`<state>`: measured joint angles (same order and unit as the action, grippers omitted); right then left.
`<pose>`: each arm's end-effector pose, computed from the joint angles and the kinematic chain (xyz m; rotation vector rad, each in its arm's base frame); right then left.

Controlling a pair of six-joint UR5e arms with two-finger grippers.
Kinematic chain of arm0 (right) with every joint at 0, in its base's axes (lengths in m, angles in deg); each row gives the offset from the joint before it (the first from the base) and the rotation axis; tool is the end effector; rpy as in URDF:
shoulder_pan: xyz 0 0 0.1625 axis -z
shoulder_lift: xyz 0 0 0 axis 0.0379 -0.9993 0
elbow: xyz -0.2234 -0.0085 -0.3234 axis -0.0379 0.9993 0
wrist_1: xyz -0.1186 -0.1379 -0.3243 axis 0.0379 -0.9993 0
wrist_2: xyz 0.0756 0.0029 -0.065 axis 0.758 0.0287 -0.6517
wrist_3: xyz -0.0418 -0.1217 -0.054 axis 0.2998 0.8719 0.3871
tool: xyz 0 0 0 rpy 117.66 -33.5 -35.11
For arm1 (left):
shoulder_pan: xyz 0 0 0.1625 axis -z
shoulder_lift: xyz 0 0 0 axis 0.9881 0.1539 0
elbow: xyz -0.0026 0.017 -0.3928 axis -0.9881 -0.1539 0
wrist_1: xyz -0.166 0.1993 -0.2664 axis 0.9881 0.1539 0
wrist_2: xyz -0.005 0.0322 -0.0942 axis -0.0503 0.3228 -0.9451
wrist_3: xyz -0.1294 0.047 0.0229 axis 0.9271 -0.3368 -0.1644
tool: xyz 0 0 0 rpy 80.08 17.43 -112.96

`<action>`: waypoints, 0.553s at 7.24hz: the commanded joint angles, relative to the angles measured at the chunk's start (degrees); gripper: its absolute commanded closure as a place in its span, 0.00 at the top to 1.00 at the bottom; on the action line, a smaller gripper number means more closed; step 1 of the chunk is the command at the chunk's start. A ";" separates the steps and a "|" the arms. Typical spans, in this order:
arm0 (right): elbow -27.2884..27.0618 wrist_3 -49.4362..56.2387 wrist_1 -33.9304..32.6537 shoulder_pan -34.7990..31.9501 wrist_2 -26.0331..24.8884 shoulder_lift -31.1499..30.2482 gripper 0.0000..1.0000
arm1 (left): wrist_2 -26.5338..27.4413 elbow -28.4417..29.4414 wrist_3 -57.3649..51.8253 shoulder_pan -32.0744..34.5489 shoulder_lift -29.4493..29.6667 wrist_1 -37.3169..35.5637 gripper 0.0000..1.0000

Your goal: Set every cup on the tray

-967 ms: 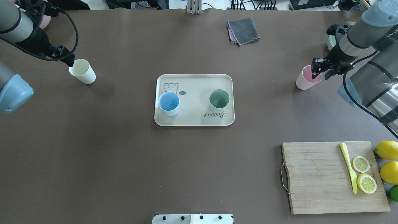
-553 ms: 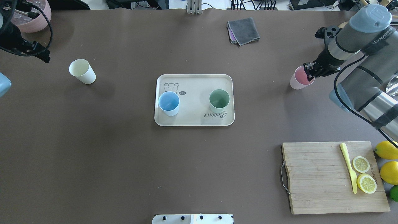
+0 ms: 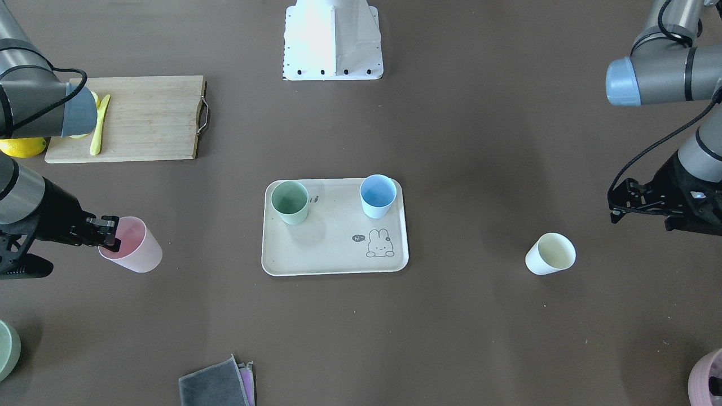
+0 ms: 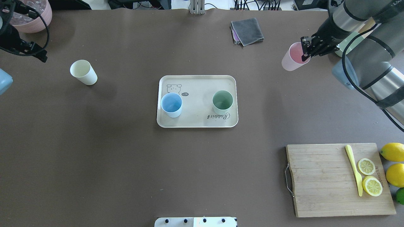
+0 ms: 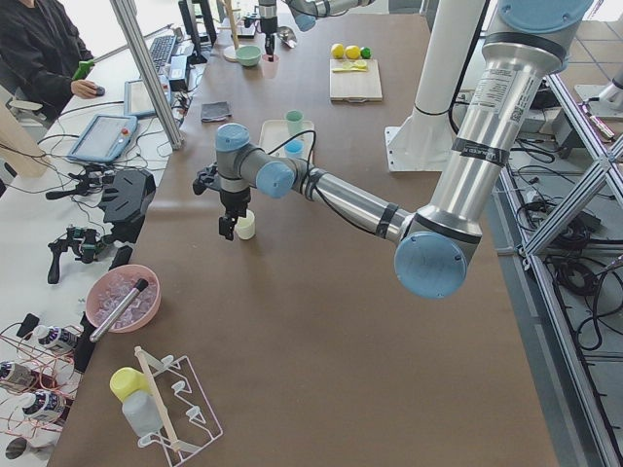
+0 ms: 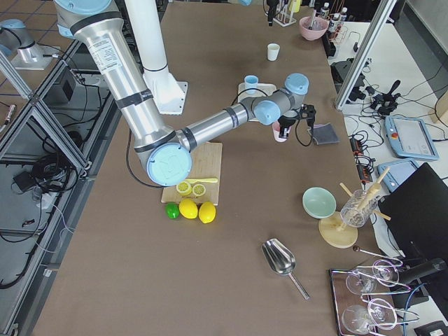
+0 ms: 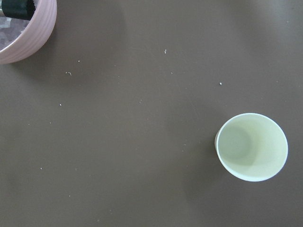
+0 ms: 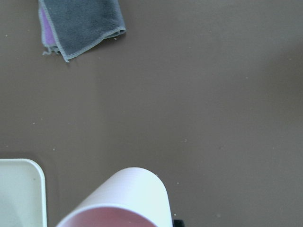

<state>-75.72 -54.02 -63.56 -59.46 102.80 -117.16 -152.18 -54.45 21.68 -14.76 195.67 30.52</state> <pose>-0.2677 -0.5743 0.3752 0.0112 -0.9285 0.0542 0.1836 -0.5681 0.4708 0.2496 0.7002 0.1594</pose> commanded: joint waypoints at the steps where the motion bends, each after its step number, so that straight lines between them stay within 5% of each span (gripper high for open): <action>1: -0.43 -6.49 -1.83 2.81 -1.03 4.05 0.00 | -0.11 3.04 8.62 -3.08 1.24 7.41 0.98; 4: -0.52 -12.93 -1.83 6.78 -4.37 7.75 0.00 | 0.15 7.50 12.07 -6.44 2.92 11.69 0.97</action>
<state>-76.15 -64.58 -65.37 -53.85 99.40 -110.87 -152.09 -49.21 32.51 -20.33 198.26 39.26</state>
